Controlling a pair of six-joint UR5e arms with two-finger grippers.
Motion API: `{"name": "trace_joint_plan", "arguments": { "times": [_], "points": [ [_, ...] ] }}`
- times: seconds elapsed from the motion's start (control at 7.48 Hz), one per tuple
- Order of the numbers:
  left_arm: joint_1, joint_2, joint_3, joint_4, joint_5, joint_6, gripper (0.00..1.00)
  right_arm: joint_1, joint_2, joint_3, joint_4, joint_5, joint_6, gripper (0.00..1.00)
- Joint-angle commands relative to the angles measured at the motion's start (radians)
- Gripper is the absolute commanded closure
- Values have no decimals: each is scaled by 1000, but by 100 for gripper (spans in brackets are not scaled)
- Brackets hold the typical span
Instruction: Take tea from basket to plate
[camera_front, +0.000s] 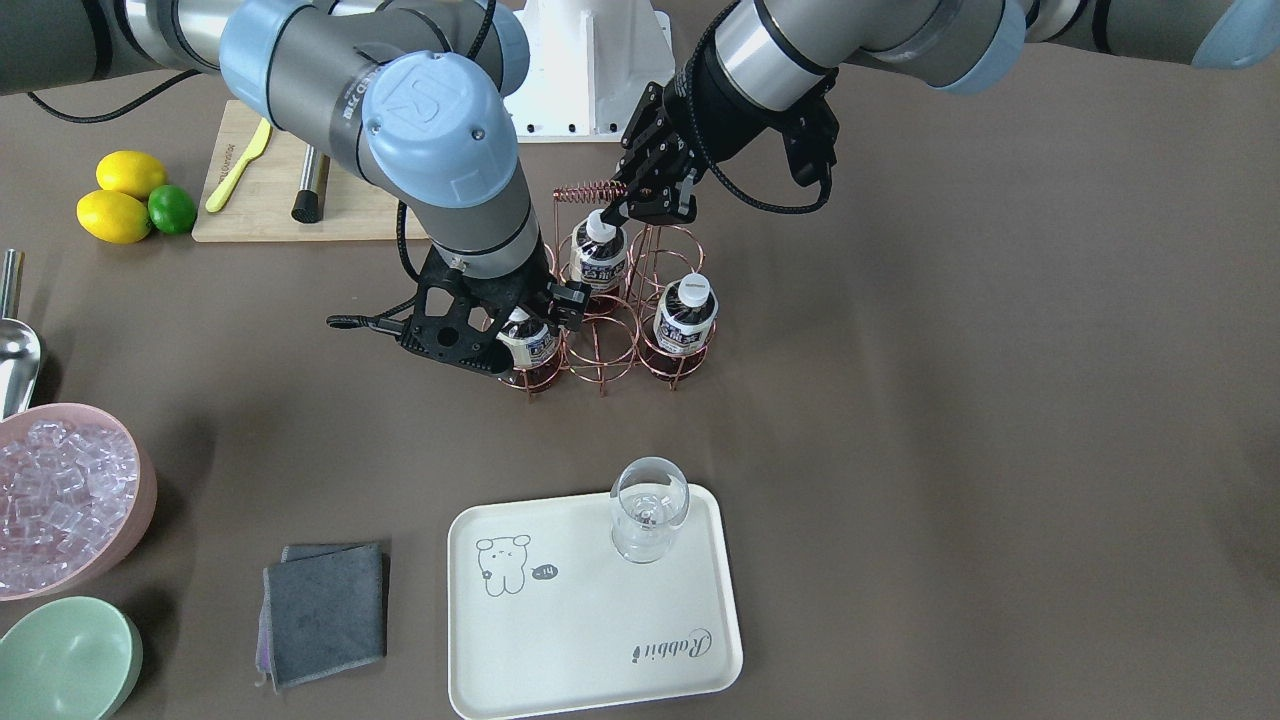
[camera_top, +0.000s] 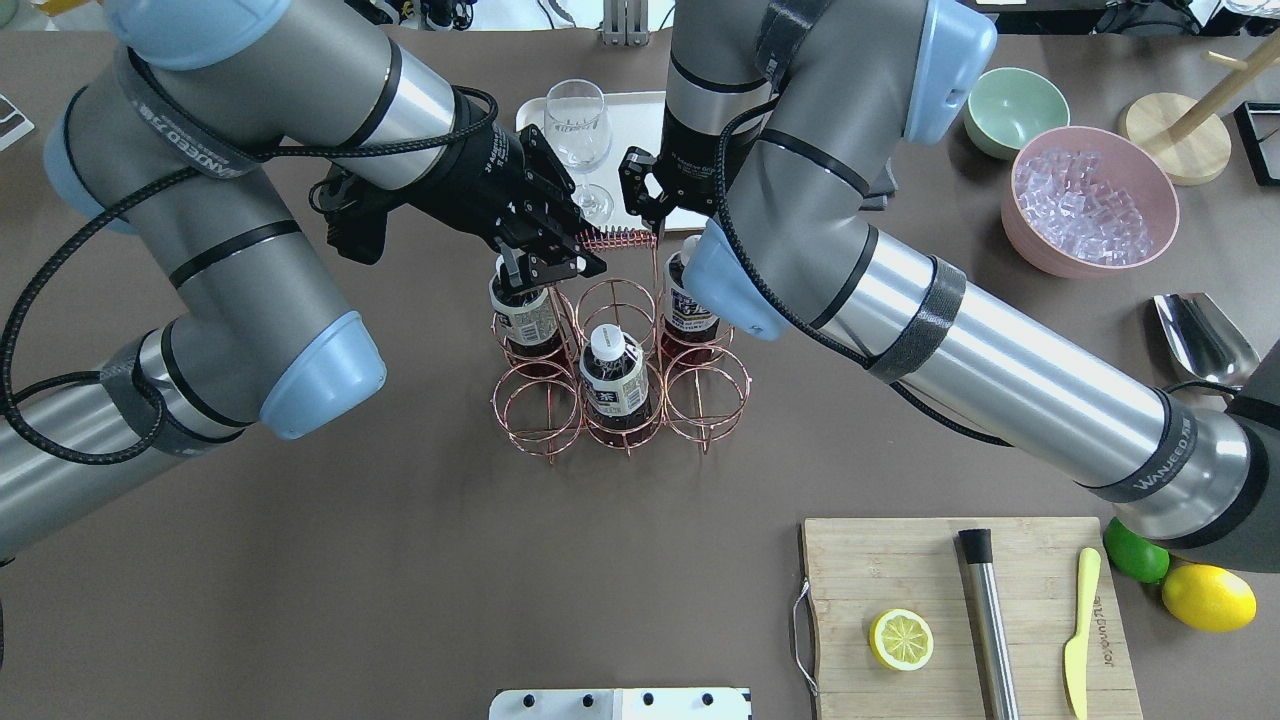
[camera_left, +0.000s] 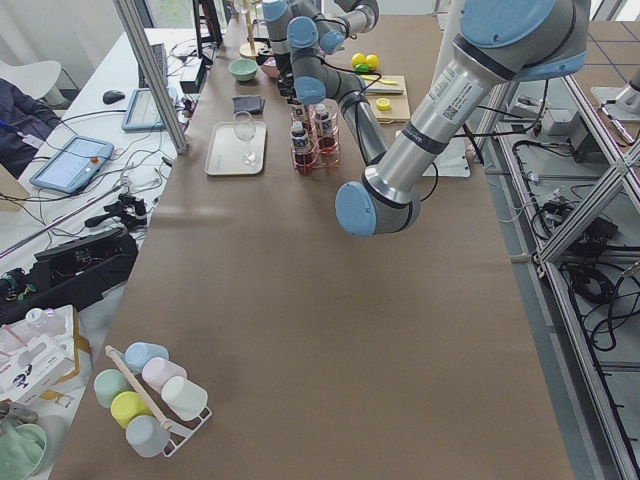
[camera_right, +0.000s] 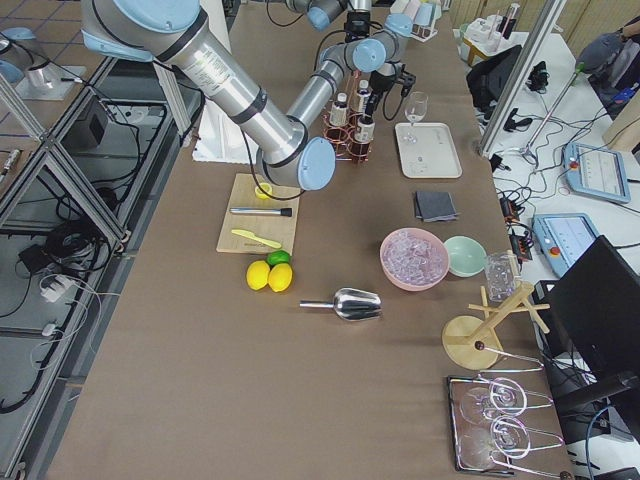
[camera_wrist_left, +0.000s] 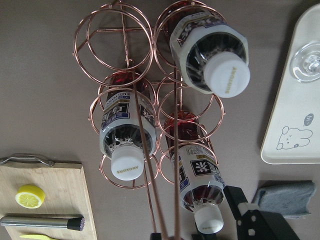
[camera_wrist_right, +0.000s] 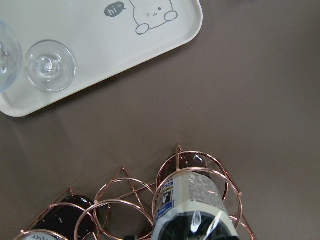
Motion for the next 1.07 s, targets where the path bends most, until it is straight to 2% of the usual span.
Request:
{"name": "trace_joint_plan", "arguments": {
  "times": [0.0, 0.27, 0.67, 0.94],
  "points": [
    [0, 0, 4, 0, 0, 0, 100, -1, -3, 7, -12, -3, -5, 97],
    [0, 0, 7, 0, 0, 2, 100, -1, -4, 41, -58, -3, -31, 100],
    [0, 0, 7, 0, 0, 2, 100, 1, -4, 198, -239, -14, -81, 100],
    [0, 0, 9, 0, 0, 2, 100, 6, 11, 265, -302, -56, -120, 100]
  ]
}}
